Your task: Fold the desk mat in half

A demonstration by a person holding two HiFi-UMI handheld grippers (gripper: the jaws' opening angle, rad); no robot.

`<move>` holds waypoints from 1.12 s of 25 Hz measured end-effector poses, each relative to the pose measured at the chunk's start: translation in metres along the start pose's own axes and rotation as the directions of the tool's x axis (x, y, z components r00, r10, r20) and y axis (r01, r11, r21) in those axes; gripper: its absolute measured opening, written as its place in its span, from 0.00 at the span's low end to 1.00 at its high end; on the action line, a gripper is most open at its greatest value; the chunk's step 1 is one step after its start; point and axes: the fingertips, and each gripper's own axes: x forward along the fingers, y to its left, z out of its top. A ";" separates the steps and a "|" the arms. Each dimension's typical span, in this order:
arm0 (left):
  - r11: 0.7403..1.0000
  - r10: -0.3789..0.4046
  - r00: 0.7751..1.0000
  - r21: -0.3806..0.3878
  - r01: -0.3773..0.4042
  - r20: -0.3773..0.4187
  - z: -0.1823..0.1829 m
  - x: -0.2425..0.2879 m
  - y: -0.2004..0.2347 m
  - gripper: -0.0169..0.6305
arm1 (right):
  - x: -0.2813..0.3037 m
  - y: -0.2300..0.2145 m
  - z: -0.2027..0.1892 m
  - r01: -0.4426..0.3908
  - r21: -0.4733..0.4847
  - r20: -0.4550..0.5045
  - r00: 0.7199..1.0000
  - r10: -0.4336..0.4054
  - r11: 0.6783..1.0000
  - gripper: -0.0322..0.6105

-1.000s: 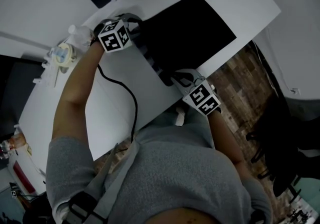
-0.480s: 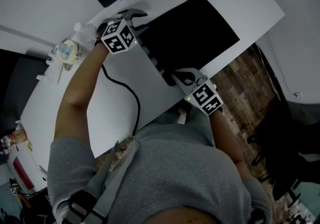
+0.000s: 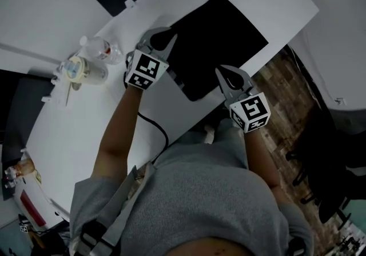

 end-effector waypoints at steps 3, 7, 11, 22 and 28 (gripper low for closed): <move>0.994 0.099 0.991 -0.063 -0.093 0.091 0.032 -0.013 -0.003 0.03 | -0.010 -0.011 0.018 0.033 0.010 0.061 0.998 -0.034 0.999 0.05; 0.979 0.188 0.967 -0.113 -0.170 0.172 0.067 -0.030 -0.009 0.02 | -0.017 -0.019 0.045 0.029 0.017 0.143 0.989 -0.031 0.999 0.05; 0.940 0.317 0.933 -0.188 -0.285 0.171 0.086 -0.044 -0.012 0.02 | -0.024 -0.026 0.068 -0.009 0.003 0.197 0.980 0.008 1.000 0.05; 0.804 0.539 0.834 -0.369 -0.466 0.120 0.101 -0.066 -0.043 0.02 | -0.038 -0.036 0.100 -0.175 -0.061 0.237 0.954 0.184 0.983 0.05; 0.759 0.587 0.807 -0.389 -0.521 0.066 0.089 -0.072 -0.051 0.02 | -0.034 -0.033 0.090 -0.238 -0.101 0.188 0.949 0.253 0.966 0.05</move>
